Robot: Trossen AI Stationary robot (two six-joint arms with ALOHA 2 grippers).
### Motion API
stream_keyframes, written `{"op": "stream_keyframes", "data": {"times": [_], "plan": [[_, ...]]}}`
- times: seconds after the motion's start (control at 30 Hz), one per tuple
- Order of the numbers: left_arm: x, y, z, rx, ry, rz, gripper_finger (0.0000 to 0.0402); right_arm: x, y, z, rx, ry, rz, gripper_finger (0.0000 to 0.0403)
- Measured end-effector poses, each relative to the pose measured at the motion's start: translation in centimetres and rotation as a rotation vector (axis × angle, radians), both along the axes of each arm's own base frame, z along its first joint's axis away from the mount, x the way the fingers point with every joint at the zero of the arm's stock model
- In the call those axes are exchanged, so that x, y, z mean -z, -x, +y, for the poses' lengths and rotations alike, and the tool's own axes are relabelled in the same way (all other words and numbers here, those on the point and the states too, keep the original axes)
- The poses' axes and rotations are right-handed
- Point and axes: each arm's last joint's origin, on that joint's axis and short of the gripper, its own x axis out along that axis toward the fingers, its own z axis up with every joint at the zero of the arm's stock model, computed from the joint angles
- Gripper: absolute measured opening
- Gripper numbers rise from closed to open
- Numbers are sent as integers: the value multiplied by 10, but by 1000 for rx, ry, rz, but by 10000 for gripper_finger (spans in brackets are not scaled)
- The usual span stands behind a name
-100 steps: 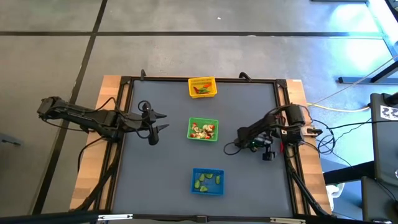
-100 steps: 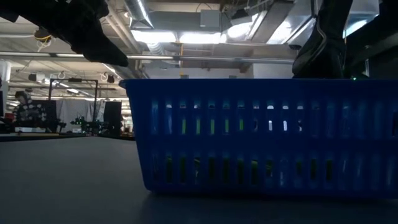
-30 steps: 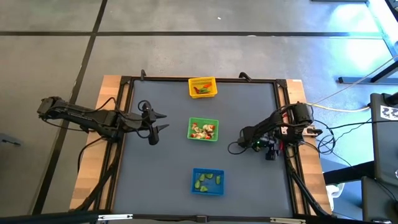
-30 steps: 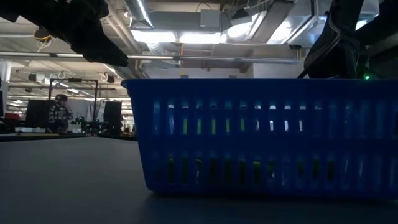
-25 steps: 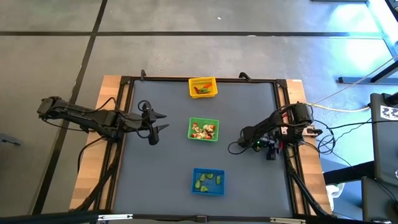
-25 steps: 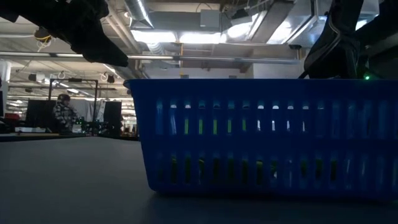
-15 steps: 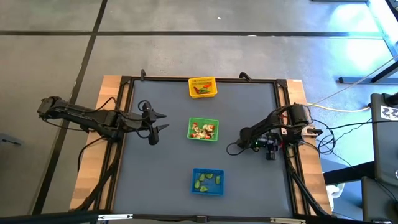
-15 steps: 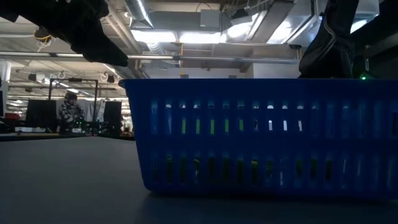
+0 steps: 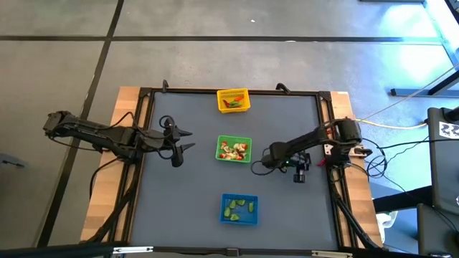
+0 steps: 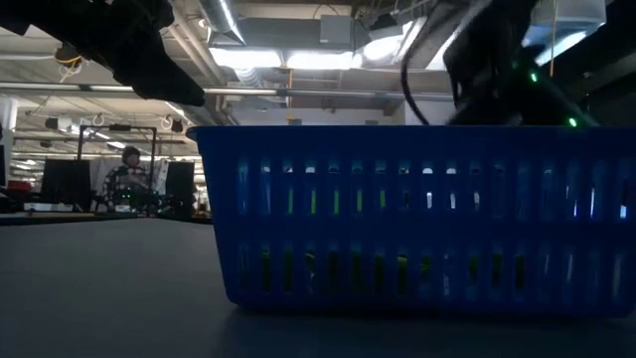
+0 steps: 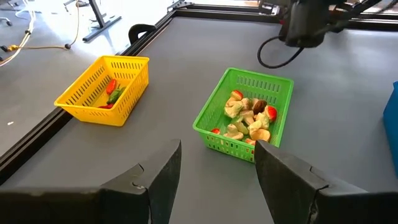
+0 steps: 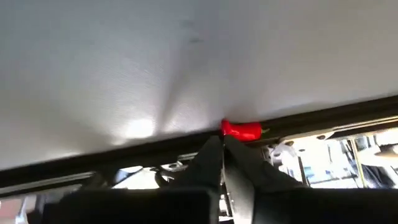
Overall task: Sort produce into baskets
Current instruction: Put the red chili pepper into the yellow bin
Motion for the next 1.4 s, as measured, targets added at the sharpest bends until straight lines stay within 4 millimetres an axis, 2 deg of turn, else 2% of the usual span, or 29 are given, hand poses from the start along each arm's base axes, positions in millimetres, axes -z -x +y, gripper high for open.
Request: {"op": "stream_keyframes", "data": {"times": [0.13, 0.27, 0.37, 0.57, 0.67, 0.77, 0.87, 1.0, 1.1, 1.4], "plan": [[0, 0, 0, 0, 0, -1, 200, -22, -8, 0, 14, 26, -111, 4], [0, 0, 0, 0, 0, 0, 200, -31, -6, -1, 32, 83, -151, 21], [0, 0, 0, 0, 0, 0, 200, -25, 3, -2, 42, 76, -101, 63], [0, 0, 0, 0, 0, 1, 200, -2, 29, -3, 55, 68, 12, 185], [0, 0, 0, 1, -2, 0, 200, 8, 37, -4, 54, 70, 29, 233], [0, 0, 0, 3, -6, 0, 200, 18, 37, -4, 49, 75, 22, 263], [0, 0, 0, 3, -6, 0, 200, 25, 40, -5, 27, 96, 59, 275], [0, 0, 0, 1, -2, -1, 200, 35, 47, -7, -30, 92, 121, 269], [0, 0, 0, -2, 4, -3, 200, 40, 51, -8, -37, 90, 139, 246], [0, 0, 0, 0, 1, 0, 200, 44, 53, -8, -70, 96, 134, 100]]}}
